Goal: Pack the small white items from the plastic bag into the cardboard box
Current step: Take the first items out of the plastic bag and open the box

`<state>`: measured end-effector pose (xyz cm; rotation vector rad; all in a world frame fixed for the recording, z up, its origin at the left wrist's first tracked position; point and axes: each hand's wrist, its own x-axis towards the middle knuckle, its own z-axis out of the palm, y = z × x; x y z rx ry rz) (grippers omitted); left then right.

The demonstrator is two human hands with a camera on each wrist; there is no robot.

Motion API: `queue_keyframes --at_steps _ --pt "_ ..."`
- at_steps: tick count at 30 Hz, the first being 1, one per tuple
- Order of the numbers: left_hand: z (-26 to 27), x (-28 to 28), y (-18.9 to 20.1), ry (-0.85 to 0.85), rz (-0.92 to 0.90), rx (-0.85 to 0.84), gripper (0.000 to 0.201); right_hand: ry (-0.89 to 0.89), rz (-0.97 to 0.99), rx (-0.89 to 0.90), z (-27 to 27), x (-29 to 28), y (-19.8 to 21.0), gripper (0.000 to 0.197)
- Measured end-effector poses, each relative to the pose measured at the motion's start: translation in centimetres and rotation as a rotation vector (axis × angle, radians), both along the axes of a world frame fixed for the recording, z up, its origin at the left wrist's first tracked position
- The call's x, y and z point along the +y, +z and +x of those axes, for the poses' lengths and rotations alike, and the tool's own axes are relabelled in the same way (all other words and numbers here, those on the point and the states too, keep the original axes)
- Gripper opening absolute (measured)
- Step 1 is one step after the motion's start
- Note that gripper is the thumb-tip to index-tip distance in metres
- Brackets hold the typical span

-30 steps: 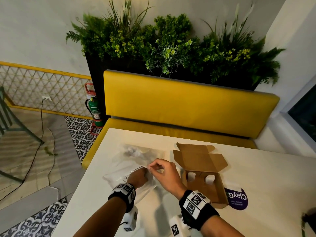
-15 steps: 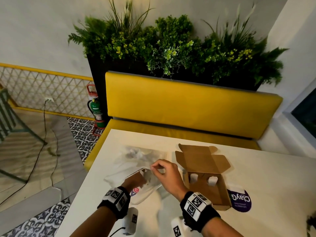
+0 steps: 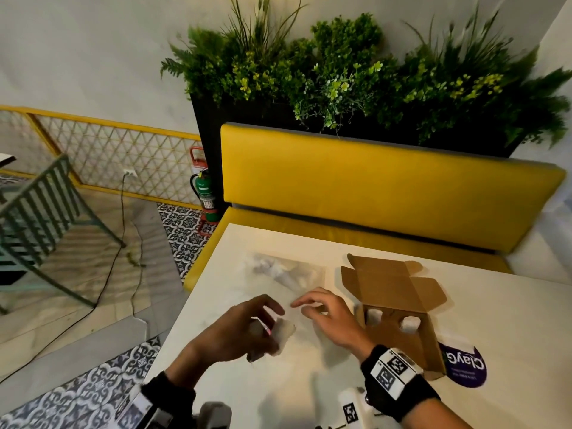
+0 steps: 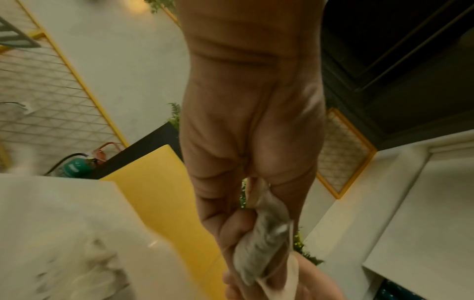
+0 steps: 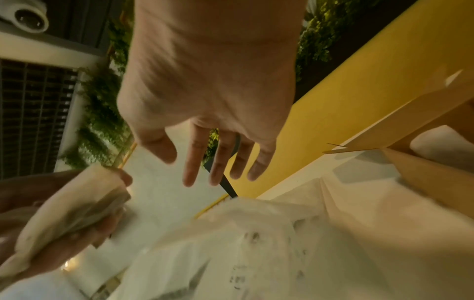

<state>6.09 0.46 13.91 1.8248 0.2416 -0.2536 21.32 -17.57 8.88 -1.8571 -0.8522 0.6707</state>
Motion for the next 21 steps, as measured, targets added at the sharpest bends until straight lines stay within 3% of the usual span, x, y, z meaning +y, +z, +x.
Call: queue_keyframes --at_steps 5,12,16,21 --pt "3.4 -2.1 1.8 0.023 0.106 -0.173 0.051 -0.058 0.098 0.477 0.3 -1.2 3.1 0.035" --pt "7.2 -5.8 1.1 0.127 0.001 -0.148 0.050 -0.253 0.309 0.660 1.0 -5.4 3.2 0.035" --pt "8.4 -7.8 0.9 0.081 -0.138 -0.151 0.027 -0.339 0.440 0.768 1.6 -8.1 3.2 0.027" --pt "10.9 -10.7 1.5 0.066 -0.111 -0.196 0.010 -0.447 0.606 0.975 2.2 -10.7 2.1 0.033"
